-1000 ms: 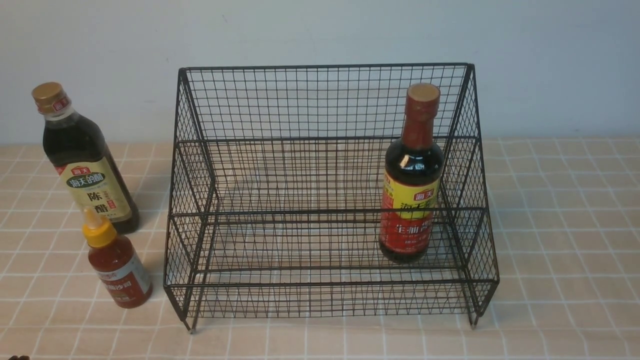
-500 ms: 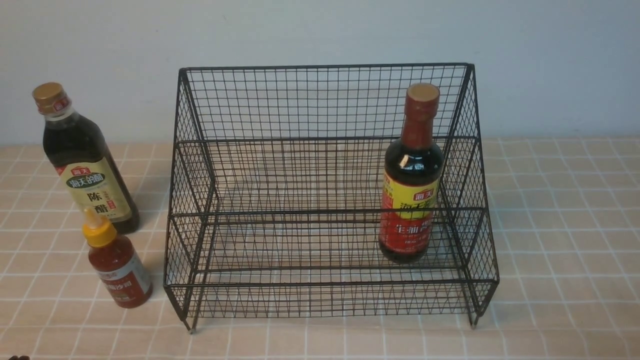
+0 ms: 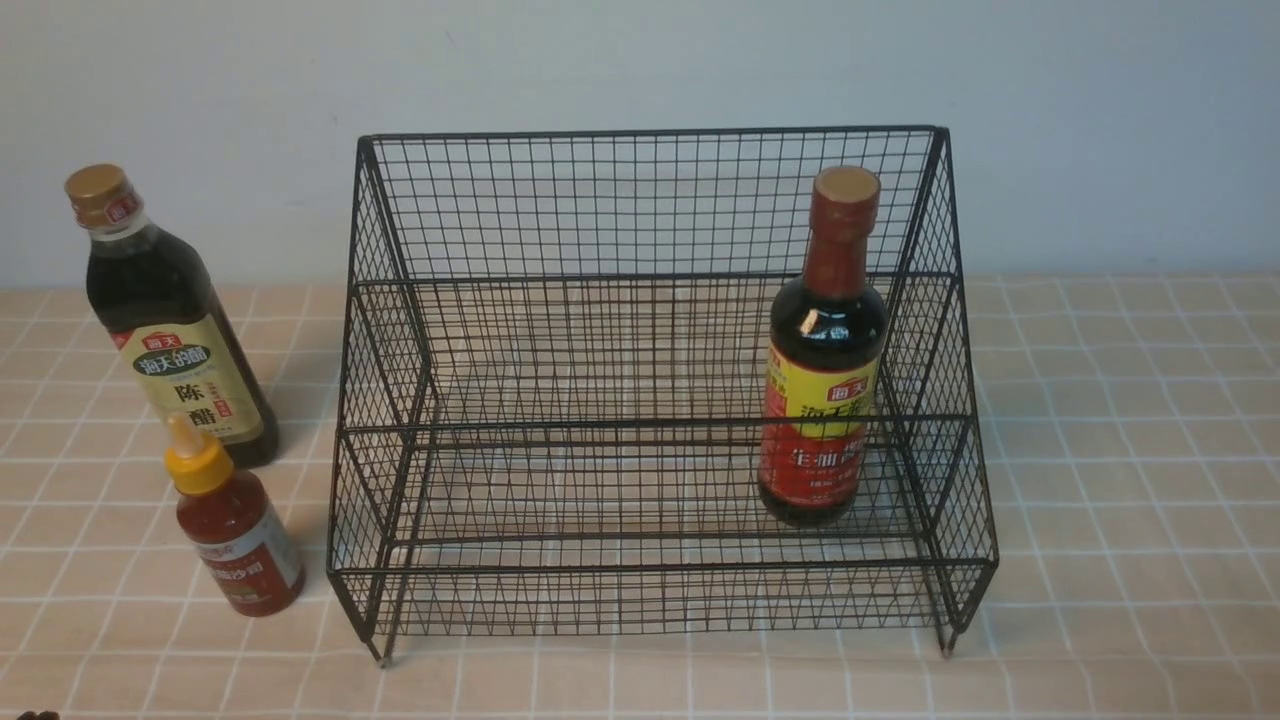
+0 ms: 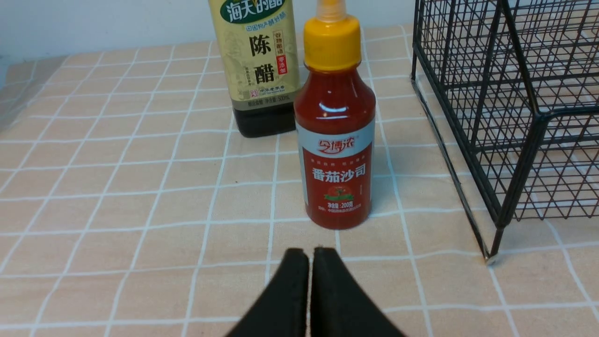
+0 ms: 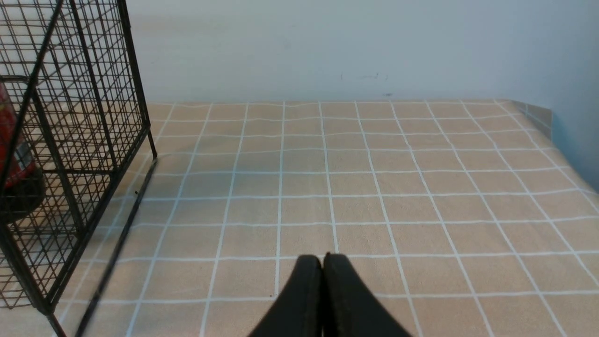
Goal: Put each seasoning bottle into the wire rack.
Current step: Use the left arm to grab the condiment bottle closest to it
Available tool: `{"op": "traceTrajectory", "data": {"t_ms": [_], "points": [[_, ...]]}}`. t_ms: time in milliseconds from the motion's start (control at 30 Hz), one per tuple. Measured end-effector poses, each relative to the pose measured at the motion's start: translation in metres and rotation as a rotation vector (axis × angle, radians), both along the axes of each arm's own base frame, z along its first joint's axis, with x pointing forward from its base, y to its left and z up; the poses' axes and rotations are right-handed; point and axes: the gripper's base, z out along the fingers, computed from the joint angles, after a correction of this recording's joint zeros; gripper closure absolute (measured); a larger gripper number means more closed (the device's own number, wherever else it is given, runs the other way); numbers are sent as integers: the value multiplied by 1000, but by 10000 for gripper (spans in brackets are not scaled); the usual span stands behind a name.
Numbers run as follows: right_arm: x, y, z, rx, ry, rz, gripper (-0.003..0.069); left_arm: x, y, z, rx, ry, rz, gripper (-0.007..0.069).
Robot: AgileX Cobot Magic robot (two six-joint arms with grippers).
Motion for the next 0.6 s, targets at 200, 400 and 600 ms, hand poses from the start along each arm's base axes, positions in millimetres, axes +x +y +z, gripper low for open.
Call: {"op": "traceTrajectory", "data": {"t_ms": [200, 400, 600], "points": [[0, 0, 0, 0, 0, 0, 673, 0, 0, 0, 0, 0, 0, 631], [0, 0, 0, 0, 0, -1, 673, 0, 0, 0, 1, 0, 0, 631], [0, 0, 0, 0, 0, -1, 673, 3, -3, 11, -132, -129, 1, 631]]}}
